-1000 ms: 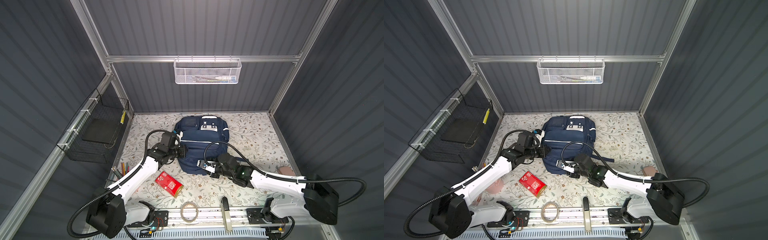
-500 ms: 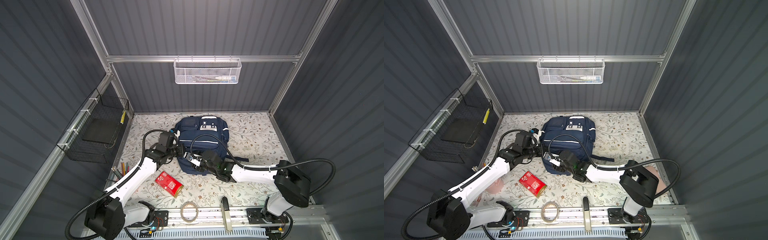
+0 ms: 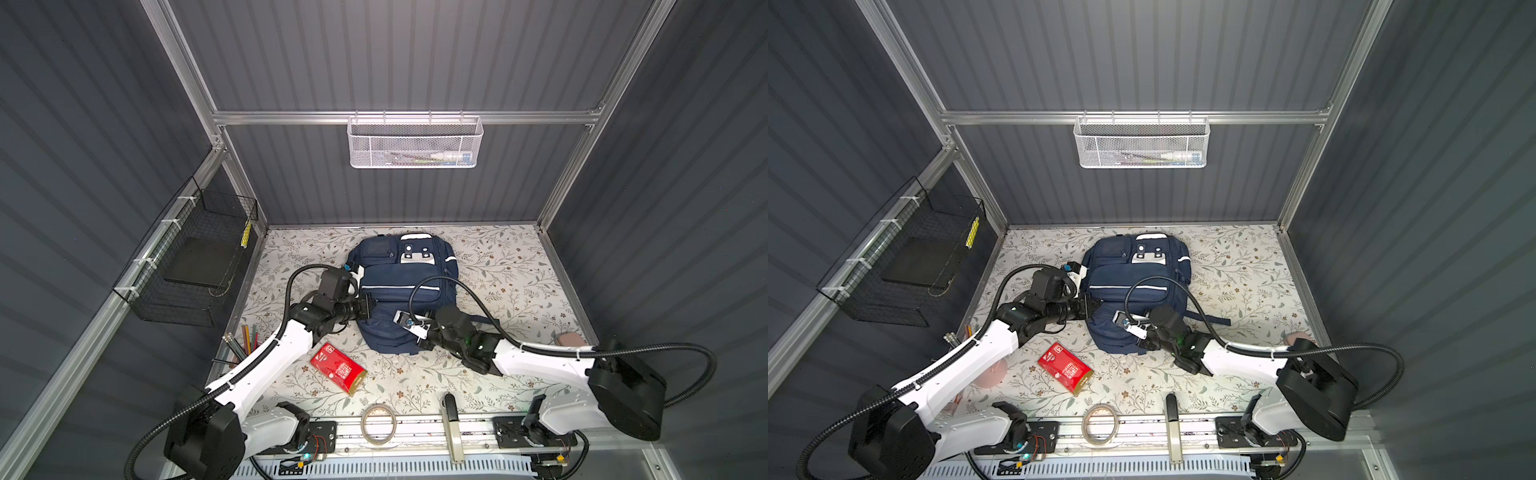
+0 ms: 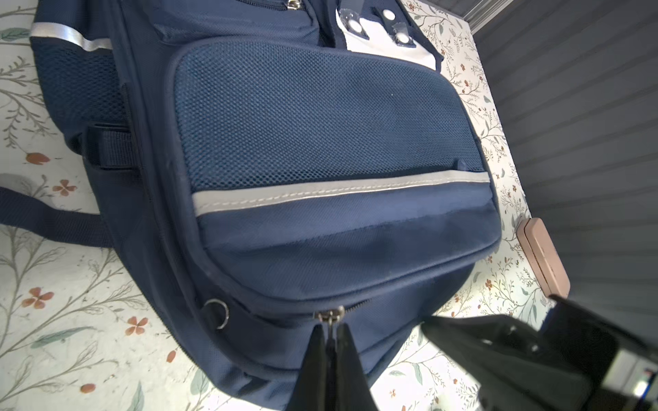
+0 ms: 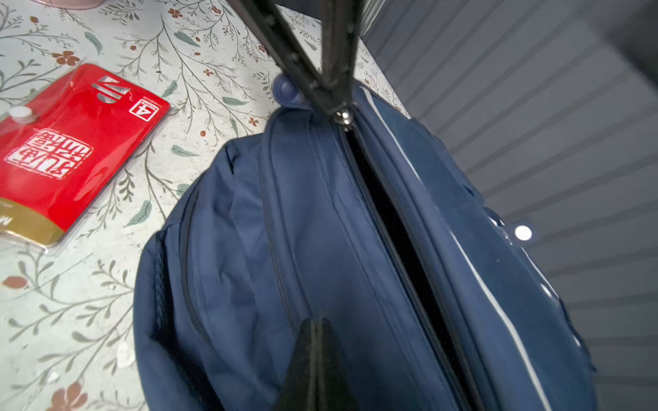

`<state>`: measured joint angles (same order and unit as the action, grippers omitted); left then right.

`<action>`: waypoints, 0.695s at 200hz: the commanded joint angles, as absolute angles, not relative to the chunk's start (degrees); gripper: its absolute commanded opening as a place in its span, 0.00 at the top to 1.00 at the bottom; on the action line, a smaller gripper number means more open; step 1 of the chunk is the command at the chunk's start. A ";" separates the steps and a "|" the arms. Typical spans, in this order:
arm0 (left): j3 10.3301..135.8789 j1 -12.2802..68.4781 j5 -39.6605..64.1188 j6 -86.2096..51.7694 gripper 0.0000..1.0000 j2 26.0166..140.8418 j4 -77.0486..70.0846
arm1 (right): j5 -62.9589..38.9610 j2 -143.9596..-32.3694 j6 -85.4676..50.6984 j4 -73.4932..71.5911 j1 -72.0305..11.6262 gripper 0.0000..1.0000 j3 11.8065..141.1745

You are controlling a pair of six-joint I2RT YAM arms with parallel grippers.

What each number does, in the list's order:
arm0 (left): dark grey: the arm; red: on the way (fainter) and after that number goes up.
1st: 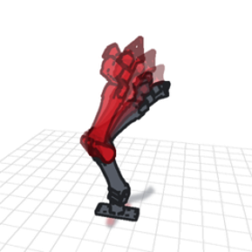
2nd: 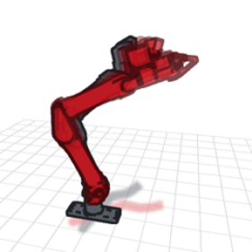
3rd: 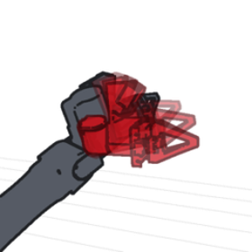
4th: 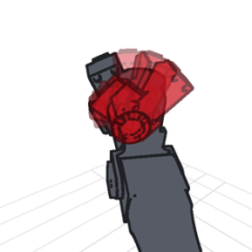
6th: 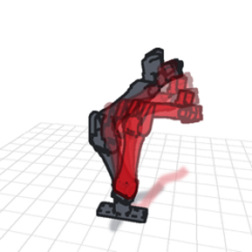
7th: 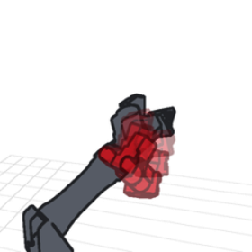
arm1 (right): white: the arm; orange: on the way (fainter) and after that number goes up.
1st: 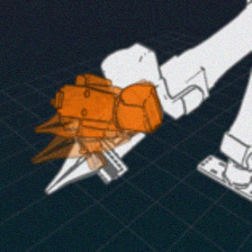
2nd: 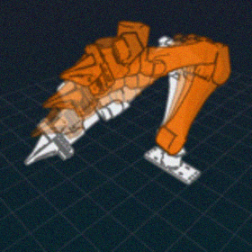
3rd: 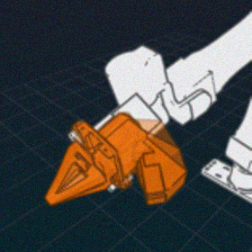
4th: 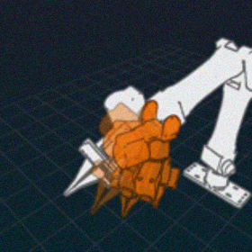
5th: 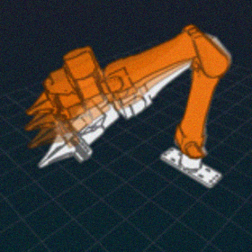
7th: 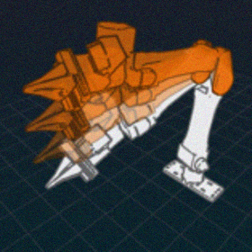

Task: Pack books, pencil case, and school supplies into a backpack
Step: Unzip the student bag at the center of the table.

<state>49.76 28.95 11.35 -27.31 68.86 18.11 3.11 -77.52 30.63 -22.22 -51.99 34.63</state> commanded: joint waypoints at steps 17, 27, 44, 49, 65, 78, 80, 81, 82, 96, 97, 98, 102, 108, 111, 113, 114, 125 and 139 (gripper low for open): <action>48.97 28.11 11.13 -26.93 1.00 72.10 13.13 | 0.24 -71.76 33.71 -15.39 -45.76 1.00 29.85; 48.81 28.12 12.78 -27.33 1.00 73.27 11.71 | 2.18 -71.48 34.05 -14.90 -44.58 1.00 29.28; 48.61 28.75 14.92 -27.55 1.00 74.35 10.12 | 2.84 -69.30 34.41 -15.02 -43.69 0.97 28.35; 48.65 29.09 14.88 -27.68 1.00 74.36 10.03 | 2.17 -68.45 34.05 -14.78 -43.75 0.85 28.51; 48.95 30.23 15.37 -27.93 1.00 73.71 10.26 | 1.58 -66.73 31.62 -13.01 -45.90 0.59 30.57; 49.61 31.22 15.54 -28.28 1.00 73.18 10.62 | 3.19 -66.94 32.55 -13.23 -49.83 0.53 32.10; 49.71 31.34 15.69 -28.34 1.00 73.14 10.63 | 3.35 -67.14 32.81 -13.39 -50.56 0.52 32.28; 49.73 31.36 15.71 -28.36 1.00 73.09 10.63 | 3.43 -67.23 33.02 -13.55 -50.86 0.52 32.31; 49.83 31.41 15.76 -28.42 1.00 73.06 10.63 | 3.52 -67.37 33.30 -13.72 -51.18 0.52 32.42; 50.33 32.25 16.61 -29.21 1.00 72.70 10.27 | 5.21 -70.10 35.66 -15.94 -55.11 0.50 33.87; 50.34 32.25 16.65 -29.24 1.00 72.65 10.23 | 5.55 -70.34 35.81 -16.10 -55.33 0.50 34.07; 50.35 32.34 16.72 -29.34 1.00 72.62 10.12 | 5.76 -70.72 35.96 -16.22 -55.57 0.50 34.22; 50.53 32.49 17.07 -29.64 1.00 72.64 9.99 | 6.72 -72.05 36.37 -16.70 -56.18 0.50 34.92; 50.69 32.75 17.69 -30.02 1.00 72.52 9.80 | 7.84 -74.06 36.83 -17.29 -56.91 0.50 36.08; 50.76 32.78 17.93 -30.27 1.00 72.53 9.75 | 8.39 -75.19 37.16 -17.31 -57.27 0.50 36.67; 50.79 32.83 18.04 -30.35 1.00 72.52 9.67 | 8.64 -75.79 37.39 -17.31 -57.47 0.50 37.01; 50.88 32.89 18.07 -30.38 1.00 72.51 9.62 | 8.72 -76.22 37.55 -17.36 -57.56 0.50 37.22; 50.98 33.22 18.28 -30.80 1.00 72.27 9.54 | 11.45 -80.34 39.25 -19.08 -58.57 0.51 38.85; 50.98 33.48 18.28 -31.02 1.00 71.92 9.98 | 13.84 -84.39 41.89 -21.89 -59.32 0.53 39.55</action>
<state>49.12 32.69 15.35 -29.52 73.82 12.05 7.62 -78.91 37.28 -18.04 -58.19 38.09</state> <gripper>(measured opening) 0.076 0.478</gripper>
